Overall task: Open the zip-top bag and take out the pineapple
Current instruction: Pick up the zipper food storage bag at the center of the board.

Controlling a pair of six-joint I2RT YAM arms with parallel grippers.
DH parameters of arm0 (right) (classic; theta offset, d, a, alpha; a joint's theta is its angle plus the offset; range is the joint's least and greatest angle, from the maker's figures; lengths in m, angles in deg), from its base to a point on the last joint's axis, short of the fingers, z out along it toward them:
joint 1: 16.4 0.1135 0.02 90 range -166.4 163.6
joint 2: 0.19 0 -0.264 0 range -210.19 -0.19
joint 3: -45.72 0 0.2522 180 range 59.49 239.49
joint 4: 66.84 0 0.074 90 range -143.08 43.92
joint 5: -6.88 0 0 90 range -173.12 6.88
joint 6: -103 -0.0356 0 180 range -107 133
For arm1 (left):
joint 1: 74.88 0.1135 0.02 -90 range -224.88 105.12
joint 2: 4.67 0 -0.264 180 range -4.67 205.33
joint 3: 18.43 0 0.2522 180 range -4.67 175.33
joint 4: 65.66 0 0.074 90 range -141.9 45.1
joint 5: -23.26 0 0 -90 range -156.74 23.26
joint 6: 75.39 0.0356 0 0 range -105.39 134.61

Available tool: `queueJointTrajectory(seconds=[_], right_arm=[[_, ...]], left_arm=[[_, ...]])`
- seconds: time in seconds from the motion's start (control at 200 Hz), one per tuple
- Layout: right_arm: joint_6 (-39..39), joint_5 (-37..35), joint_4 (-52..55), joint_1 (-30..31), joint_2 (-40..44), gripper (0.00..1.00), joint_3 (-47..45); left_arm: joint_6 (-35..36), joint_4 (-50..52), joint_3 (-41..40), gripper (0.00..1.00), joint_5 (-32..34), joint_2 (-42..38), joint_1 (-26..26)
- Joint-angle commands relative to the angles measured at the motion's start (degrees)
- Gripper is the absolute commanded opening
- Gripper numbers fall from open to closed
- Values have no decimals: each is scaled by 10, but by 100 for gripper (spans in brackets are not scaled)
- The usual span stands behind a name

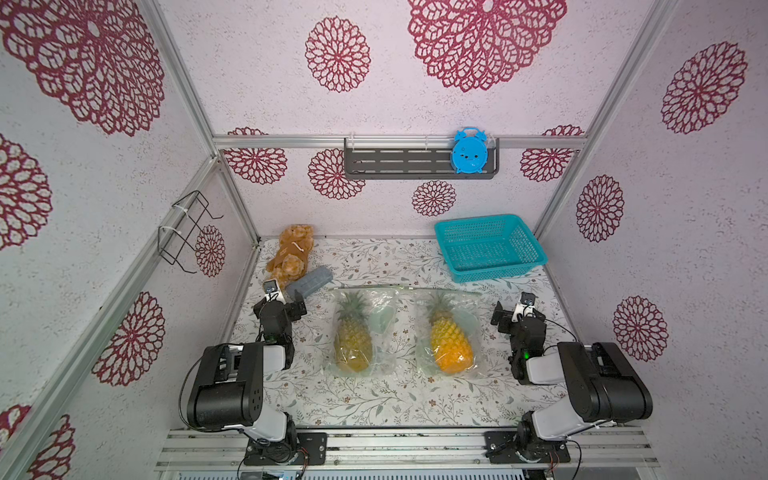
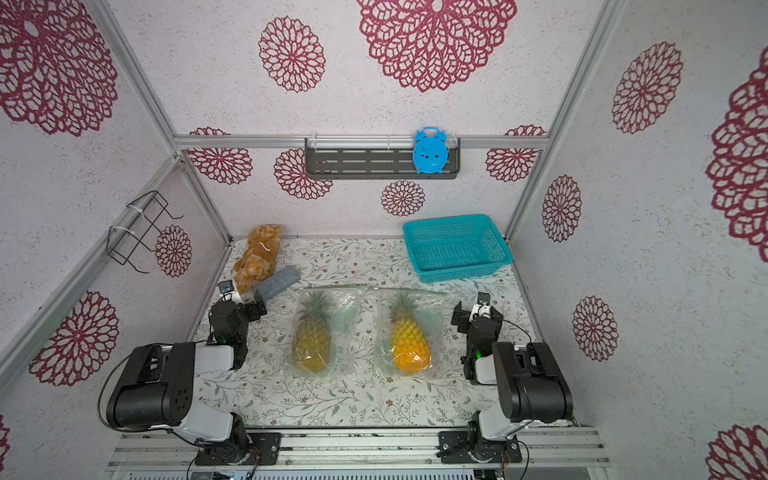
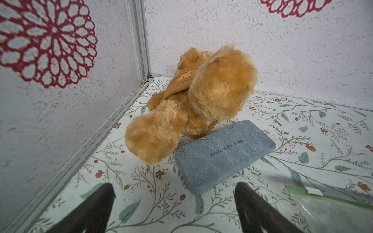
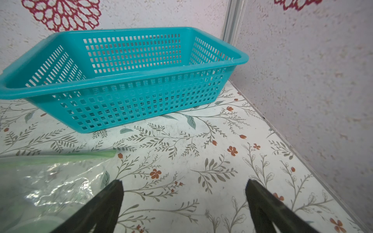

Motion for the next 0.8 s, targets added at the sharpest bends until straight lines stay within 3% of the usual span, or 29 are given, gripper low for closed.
queueJointTrajectory(seconds=[0.0,0.235,0.385,0.535,0.675,0.795], right_arm=[[9,5,-19,4,-2,99,13],[9,-1,-19,4,5,99,11],[-11,-53,73,4,80,99,21],[-31,-71,253,4,155,99,76],[-71,-73,394,5,206,99,124],[-118,-30,498,4,250,99,156]], left_arm=[[5,-16,8,97,1,6,5],[5,-25,4,97,1,4,5],[-11,22,6,97,45,-51,4],[-74,248,79,97,72,-128,4],[-156,462,170,97,16,-164,3],[-223,562,202,97,-53,-181,3]])
